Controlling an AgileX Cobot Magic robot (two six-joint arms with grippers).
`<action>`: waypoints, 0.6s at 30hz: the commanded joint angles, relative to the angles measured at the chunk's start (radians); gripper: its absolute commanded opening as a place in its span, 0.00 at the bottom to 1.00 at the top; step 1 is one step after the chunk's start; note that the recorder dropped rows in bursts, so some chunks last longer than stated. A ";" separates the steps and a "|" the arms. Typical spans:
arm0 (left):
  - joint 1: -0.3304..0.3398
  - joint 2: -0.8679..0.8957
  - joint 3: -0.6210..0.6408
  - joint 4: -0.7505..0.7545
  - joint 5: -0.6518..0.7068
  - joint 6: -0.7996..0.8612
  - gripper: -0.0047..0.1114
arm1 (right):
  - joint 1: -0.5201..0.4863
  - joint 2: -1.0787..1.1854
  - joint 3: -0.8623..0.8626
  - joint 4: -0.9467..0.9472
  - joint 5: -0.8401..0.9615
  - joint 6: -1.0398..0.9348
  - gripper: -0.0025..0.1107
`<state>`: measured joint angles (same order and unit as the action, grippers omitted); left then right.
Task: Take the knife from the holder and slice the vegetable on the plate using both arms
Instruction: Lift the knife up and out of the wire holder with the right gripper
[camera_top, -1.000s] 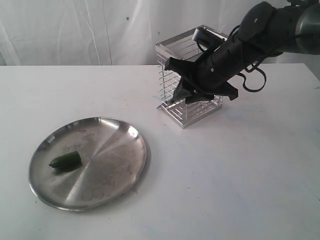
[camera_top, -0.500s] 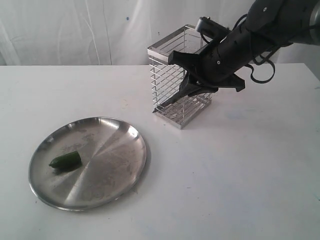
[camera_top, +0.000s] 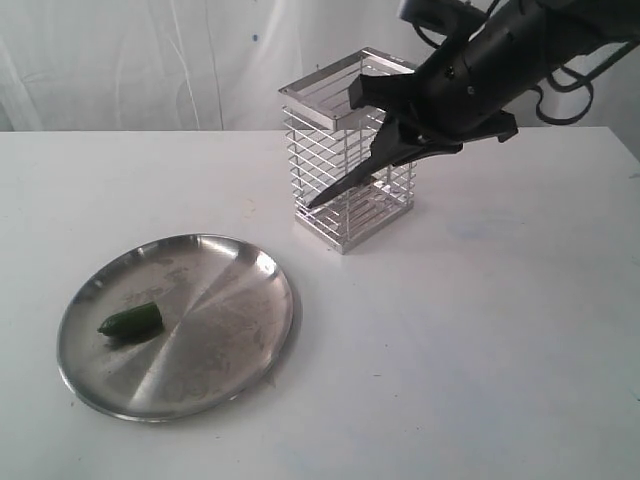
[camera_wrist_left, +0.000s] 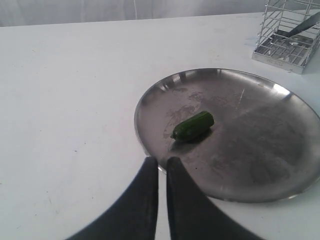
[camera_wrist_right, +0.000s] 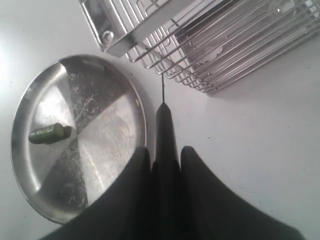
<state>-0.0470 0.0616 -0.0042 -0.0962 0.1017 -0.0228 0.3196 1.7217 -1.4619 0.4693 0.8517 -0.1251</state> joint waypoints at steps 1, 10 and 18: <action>-0.004 -0.003 0.004 -0.003 -0.003 0.000 0.15 | -0.001 -0.062 -0.004 -0.026 0.065 -0.059 0.17; -0.004 -0.003 0.004 -0.003 -0.003 0.000 0.15 | -0.001 -0.232 0.058 -0.065 0.103 -0.082 0.10; -0.004 -0.003 0.004 -0.003 -0.003 0.000 0.15 | 0.118 -0.483 0.283 -0.063 -0.033 -0.149 0.08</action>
<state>-0.0470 0.0616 -0.0042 -0.0962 0.1017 -0.0228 0.3831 1.3152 -1.2485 0.4030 0.8972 -0.2455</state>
